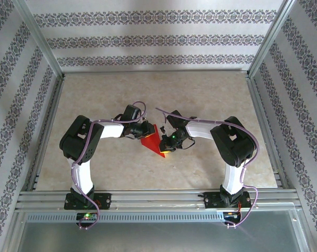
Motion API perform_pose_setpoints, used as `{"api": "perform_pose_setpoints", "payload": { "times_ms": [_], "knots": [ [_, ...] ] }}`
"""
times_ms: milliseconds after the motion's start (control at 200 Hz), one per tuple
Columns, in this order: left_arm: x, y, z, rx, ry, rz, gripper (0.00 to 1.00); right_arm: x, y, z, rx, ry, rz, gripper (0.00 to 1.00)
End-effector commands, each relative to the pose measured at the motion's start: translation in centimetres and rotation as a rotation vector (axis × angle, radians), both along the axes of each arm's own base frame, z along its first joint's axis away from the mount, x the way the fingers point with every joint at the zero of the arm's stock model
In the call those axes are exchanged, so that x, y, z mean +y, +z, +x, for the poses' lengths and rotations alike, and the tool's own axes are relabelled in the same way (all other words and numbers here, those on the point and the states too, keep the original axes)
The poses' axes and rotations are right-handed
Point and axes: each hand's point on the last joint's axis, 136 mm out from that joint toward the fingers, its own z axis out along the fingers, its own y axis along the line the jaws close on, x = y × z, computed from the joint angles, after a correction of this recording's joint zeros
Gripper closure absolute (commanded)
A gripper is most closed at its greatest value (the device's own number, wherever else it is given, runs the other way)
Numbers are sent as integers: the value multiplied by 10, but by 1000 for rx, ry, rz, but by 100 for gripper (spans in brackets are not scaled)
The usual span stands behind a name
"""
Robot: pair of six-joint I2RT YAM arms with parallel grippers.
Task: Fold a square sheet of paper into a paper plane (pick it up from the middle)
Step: Fourth fold the wing at the center of the table.
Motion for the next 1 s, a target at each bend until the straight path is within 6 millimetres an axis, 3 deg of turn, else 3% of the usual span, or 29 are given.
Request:
{"api": "perform_pose_setpoints", "payload": {
  "times_ms": [0, 230, 475, 735, 834, 999],
  "knots": [
    [26, -29, 9, -45, 5, 112, 78, -60, -44, -38, 114, 12, -317, 92],
    [38, -34, 16, -116, -36, 166, 74, -72, -54, -44, 118, 25, -401, 92],
    [62, -20, 41, -141, 6, 187, 73, -78, -56, -45, 115, 18, -437, 92],
    [89, -21, 61, -110, 5, 305, 73, -77, -55, -43, 104, 15, -440, 92],
    [94, -5, 71, -130, 15, 314, 74, -74, -53, -42, 99, 12, -432, 92],
    [89, 54, 73, -210, 62, 245, 74, -71, -51, -40, 100, 5, -420, 91]
  ]
}}
